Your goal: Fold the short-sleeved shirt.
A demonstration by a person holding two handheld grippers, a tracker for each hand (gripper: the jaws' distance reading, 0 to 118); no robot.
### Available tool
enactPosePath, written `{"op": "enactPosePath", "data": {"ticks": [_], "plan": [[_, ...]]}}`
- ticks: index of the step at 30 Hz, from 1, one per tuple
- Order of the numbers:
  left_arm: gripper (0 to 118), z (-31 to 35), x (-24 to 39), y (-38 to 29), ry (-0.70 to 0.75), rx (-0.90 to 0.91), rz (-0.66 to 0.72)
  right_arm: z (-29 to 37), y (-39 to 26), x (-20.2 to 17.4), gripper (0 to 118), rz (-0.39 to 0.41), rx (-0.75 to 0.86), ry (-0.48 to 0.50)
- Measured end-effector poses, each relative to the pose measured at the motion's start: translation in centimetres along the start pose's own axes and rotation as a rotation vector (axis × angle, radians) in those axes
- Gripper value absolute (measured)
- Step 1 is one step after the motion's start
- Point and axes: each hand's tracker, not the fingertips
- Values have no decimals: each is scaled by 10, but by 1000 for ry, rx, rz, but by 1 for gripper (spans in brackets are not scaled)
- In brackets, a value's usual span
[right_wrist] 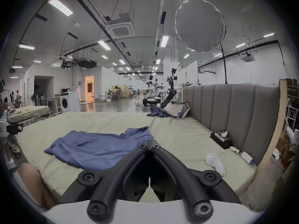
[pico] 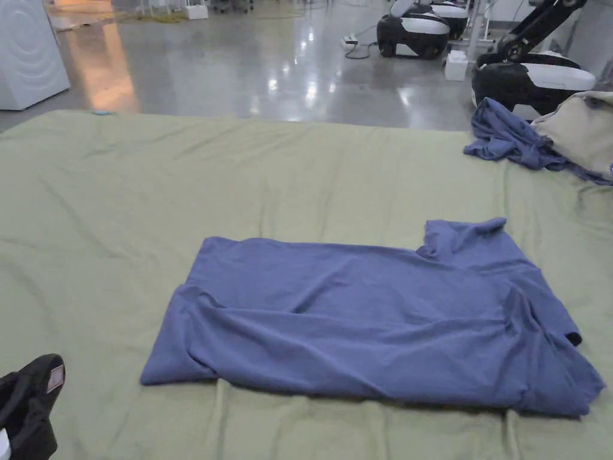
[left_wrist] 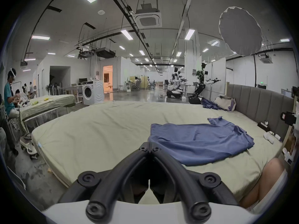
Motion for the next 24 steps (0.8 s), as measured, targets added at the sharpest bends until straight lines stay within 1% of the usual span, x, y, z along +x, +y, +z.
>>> {"op": "enactPosePath", "data": {"ticks": [1,2,4,5,7,9,11,12,13,14,15,17,19,24], "plan": [[0,-3,-1,1,-5,-15,4,-3,1,0,2,7,-11,12],[0,-13,-16,-12,-35,-59,-1,-6,2,-1,2,15,-18,21],[0,-33,-27,-14,-132,-122,-27,-8,0,1,2,21,-33,40],[0,-45,-30,-16,-147,-156,-55,-9,1,1,2,21,-39,50],[0,-76,-24,-10,-150,-296,-129,-12,0,-2,2,34,-48,62],[0,-102,-23,-17,-199,-385,-166,-15,-2,-4,2,62,-63,71],[2,-126,-21,-25,-228,-455,-247,-19,-2,-8,2,71,-86,85],[11,-135,-20,-29,-260,-481,-280,-19,-2,-8,2,66,-93,91],[38,-144,-20,-32,-282,-500,-303,-20,-3,-7,2,59,-104,100],[82,-152,-20,-35,-288,-530,-300,-20,-4,-7,2,60,-111,107],[88,-157,-20,-37,-305,-549,-307,-22,-4,-8,2,64,-118,106],[88,-166,-19,-43,-299,-537,-320,-22,-5,-8,2,68,-129,114],[88,-174,-19,-47,-262,-536,-381,-25,-6,-9,2,72,-139,120],[88,-185,-23,-47,-287,-531,-346,-26,-6,-10,2,76,-155,134]]}}
